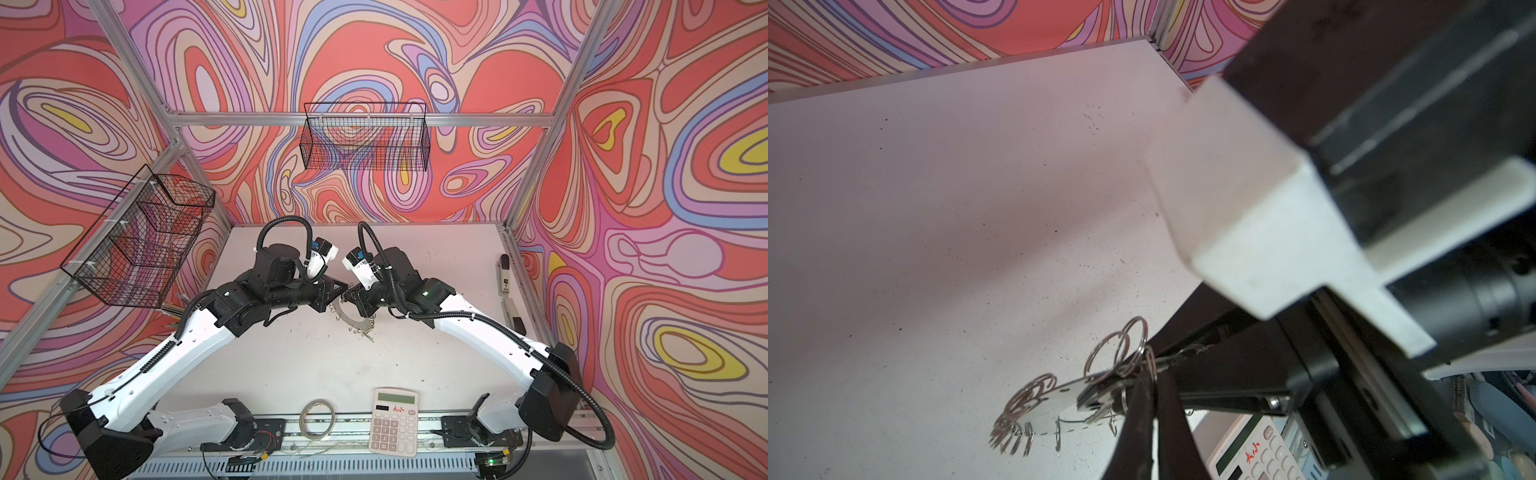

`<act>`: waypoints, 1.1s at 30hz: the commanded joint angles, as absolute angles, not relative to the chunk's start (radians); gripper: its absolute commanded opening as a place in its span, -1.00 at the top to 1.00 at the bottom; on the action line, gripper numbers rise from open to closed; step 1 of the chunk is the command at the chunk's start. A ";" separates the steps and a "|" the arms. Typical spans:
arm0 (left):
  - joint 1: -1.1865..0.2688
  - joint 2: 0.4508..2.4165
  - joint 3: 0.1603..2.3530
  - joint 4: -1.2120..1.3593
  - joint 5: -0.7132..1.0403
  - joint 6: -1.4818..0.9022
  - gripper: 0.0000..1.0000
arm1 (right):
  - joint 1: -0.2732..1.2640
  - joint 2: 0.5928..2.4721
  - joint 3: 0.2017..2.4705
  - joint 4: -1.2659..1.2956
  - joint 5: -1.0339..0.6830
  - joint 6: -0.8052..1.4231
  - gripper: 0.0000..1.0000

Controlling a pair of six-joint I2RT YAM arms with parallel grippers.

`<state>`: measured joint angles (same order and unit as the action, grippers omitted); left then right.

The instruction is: Put the keys on the keyring

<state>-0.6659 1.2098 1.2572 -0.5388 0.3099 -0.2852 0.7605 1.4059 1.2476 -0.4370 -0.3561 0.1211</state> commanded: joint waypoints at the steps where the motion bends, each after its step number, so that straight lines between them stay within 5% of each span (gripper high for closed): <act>1: -0.669 1.207 1.281 -0.565 0.320 -0.291 1.00 | 0.761 1.409 1.284 -0.415 -0.348 0.109 1.00; 13: -0.667 1.413 1.619 -1.129 0.282 -0.141 1.00 | 0.761 1.414 1.319 -0.509 -0.118 -0.013 1.00; 21: -0.667 1.449 1.641 -1.217 0.267 -0.133 1.00 | 0.761 1.333 1.255 -0.469 0.003 -0.043 1.00; 33: -0.667 1.448 1.627 -1.305 0.207 -0.104 1.00 | 0.759 1.342 1.277 -0.560 -0.104 -0.101 1.00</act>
